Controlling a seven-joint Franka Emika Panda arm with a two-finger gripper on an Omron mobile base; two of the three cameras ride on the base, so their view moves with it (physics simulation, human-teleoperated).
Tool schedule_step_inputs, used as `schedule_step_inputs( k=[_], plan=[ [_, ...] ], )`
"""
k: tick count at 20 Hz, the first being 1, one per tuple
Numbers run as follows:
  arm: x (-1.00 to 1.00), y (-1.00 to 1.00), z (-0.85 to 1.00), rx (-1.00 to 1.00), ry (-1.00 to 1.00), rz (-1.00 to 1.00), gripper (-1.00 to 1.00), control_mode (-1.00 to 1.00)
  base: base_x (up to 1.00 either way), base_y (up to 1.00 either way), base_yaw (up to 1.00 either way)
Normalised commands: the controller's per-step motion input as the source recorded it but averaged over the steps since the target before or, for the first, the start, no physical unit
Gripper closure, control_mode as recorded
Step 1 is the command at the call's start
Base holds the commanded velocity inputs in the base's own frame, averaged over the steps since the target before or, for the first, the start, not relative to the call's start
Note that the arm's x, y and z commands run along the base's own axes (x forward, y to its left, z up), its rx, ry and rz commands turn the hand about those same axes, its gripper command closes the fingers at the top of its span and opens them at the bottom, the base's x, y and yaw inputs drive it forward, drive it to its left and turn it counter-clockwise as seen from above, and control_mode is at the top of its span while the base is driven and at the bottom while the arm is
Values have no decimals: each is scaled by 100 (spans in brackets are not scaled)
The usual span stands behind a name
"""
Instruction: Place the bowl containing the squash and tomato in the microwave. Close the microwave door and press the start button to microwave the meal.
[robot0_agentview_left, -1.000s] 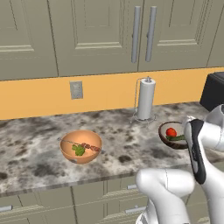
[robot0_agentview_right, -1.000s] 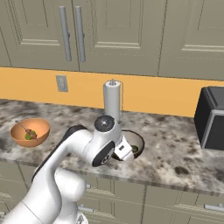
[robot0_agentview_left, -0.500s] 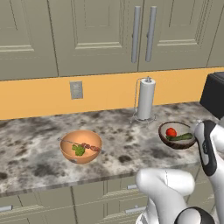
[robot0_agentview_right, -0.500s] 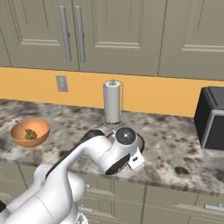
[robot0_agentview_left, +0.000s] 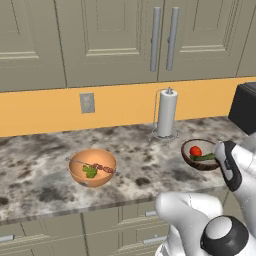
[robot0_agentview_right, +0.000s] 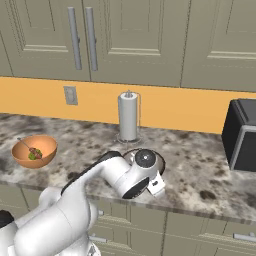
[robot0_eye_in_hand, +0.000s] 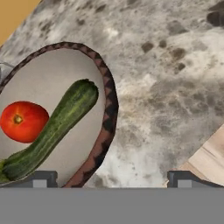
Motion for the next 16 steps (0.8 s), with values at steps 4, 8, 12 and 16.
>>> schedule_step_inputs(
  k=[4,8,12,16],
  plan=[
    [35,0,-20,0,0,0,-100,-100,0,0,0],
    [25,0,-29,0,0,0,-100,-100,0,0,0],
    [24,0,-30,0,0,0,-100,-100,0,0,0],
    [24,0,-29,0,0,0,100,-100,0,0,0]
  ],
)
